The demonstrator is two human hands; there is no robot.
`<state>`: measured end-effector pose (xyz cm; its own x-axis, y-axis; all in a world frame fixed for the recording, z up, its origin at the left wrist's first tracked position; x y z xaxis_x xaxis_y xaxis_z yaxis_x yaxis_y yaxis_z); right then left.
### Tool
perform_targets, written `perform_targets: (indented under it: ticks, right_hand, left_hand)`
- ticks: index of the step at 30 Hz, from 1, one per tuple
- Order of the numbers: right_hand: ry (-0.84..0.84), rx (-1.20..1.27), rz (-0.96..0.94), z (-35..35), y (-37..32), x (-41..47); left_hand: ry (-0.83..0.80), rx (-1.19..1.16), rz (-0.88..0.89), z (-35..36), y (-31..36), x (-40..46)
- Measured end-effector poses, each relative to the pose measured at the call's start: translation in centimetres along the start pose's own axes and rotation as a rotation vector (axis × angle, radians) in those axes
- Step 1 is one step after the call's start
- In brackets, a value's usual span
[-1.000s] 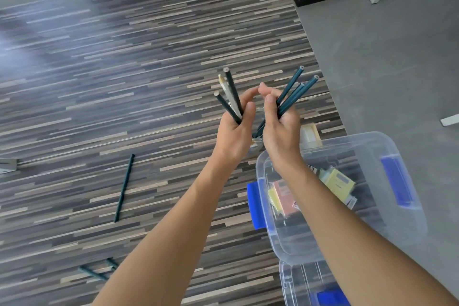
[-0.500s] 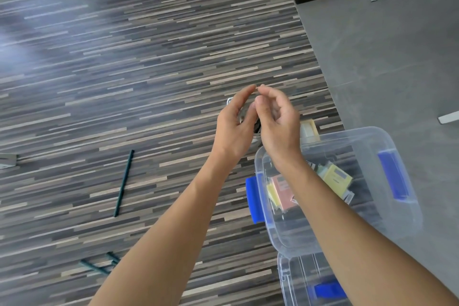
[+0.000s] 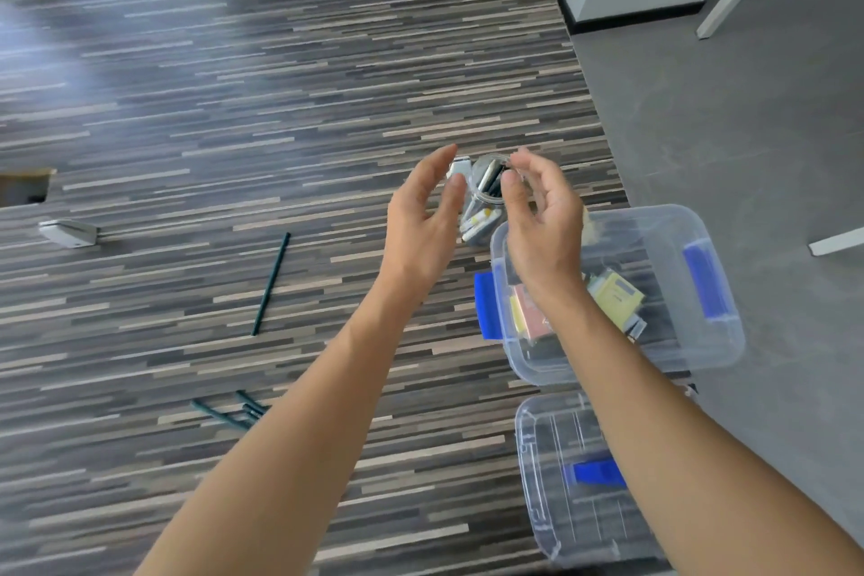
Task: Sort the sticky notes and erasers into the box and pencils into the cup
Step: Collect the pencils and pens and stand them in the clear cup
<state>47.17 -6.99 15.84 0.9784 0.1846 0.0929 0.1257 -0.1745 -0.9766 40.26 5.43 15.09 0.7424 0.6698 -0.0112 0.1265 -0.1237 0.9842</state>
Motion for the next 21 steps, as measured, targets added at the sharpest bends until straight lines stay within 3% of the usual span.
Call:
perform_targets:
  ticks: [11, 21]
  right_hand:
    - [-0.101, -0.097, 0.011, 2.0, 1.0, -11.8]
    - [-0.266, -0.309, 0.048, 6.6, 3.6, -21.1]
  left_hand:
    - [0.069, 0.139, 0.004, -10.3, -3.1, -10.0]
    - [0.054, 0.443, -0.035, -22.0, -10.3, -17.5]
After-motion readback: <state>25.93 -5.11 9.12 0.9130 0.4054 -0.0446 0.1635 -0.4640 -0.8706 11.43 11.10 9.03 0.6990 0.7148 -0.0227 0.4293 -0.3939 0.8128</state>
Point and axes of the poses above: each hand's wrist, its own x-axis towards the middle knuckle, its own z-axis out of the palm, y = z × x, the point moved 4 cm from there along x, towards the middle knuckle, and after that the axes turned 7 degrees about y, right-handed, at the moved point
